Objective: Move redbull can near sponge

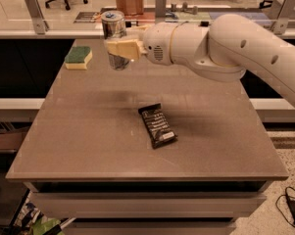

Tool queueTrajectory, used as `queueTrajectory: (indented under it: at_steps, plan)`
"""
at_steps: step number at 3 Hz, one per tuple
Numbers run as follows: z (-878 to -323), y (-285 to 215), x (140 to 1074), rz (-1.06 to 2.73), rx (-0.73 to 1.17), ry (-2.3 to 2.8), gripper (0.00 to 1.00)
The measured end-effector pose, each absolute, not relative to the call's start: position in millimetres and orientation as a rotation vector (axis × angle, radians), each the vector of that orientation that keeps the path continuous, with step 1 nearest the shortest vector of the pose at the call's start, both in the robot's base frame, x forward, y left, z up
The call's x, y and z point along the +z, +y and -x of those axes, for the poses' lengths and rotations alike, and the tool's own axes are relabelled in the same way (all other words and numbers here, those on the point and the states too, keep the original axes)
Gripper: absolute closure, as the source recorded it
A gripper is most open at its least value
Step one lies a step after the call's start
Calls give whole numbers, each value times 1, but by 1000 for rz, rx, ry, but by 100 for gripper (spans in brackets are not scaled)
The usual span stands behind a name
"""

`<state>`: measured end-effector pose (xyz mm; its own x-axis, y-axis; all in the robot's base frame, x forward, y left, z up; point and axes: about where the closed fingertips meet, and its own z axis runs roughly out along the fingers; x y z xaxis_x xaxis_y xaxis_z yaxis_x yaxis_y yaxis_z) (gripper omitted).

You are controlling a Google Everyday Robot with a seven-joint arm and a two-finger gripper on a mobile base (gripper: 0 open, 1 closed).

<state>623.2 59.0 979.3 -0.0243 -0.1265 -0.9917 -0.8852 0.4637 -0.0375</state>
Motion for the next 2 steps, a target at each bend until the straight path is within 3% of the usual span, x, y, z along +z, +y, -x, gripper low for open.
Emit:
queueTrajectory:
  at_steps: [2]
  plan:
    - [-696, 75, 956, 892, 784, 1499, 100]
